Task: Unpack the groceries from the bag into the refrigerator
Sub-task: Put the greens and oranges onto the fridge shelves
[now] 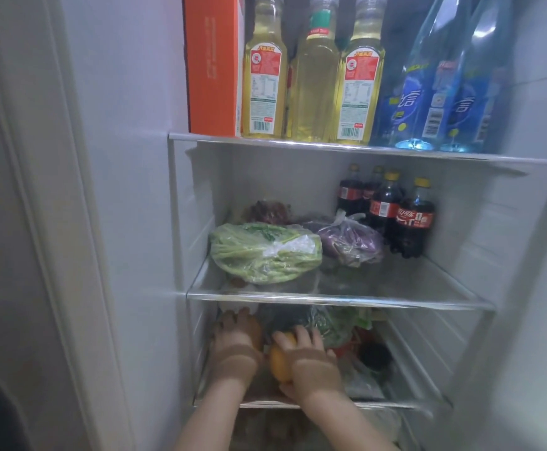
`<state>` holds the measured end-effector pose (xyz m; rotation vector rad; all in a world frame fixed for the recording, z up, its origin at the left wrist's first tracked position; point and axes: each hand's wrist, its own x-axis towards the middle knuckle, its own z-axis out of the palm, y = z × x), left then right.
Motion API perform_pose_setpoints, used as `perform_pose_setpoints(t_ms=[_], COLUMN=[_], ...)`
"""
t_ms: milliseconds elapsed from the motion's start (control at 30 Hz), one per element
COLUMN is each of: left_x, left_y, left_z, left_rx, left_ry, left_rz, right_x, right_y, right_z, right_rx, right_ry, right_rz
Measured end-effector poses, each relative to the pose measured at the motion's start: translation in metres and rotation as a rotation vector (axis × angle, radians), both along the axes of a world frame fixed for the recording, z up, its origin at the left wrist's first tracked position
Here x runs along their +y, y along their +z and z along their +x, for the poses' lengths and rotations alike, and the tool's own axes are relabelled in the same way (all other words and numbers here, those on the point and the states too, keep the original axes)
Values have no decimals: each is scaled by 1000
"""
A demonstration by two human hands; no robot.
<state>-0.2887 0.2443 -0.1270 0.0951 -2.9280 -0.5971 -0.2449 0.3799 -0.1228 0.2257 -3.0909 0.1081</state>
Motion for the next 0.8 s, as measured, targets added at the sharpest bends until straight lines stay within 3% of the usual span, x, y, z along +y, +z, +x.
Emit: perform_pose_setpoints(t_ms=[200,467,633,800], left_x=[-2,-16,-14,-11], left_y=[-1,-20,-24,-14], left_z=[-6,19,2,-8], left_rx=[47,106,207,182], left_ry=[-41,89,60,14], left_rz=[-6,273,586,650], right_x=[-15,9,4,-19], right_y=[-9,-18,-22,-22], right_z=[1,-5,-13,-20], right_rx=[77,-99,-120,-58], right_ry=[-52,-65,-36,-51], right_rz=[-123,-498,-534,-550])
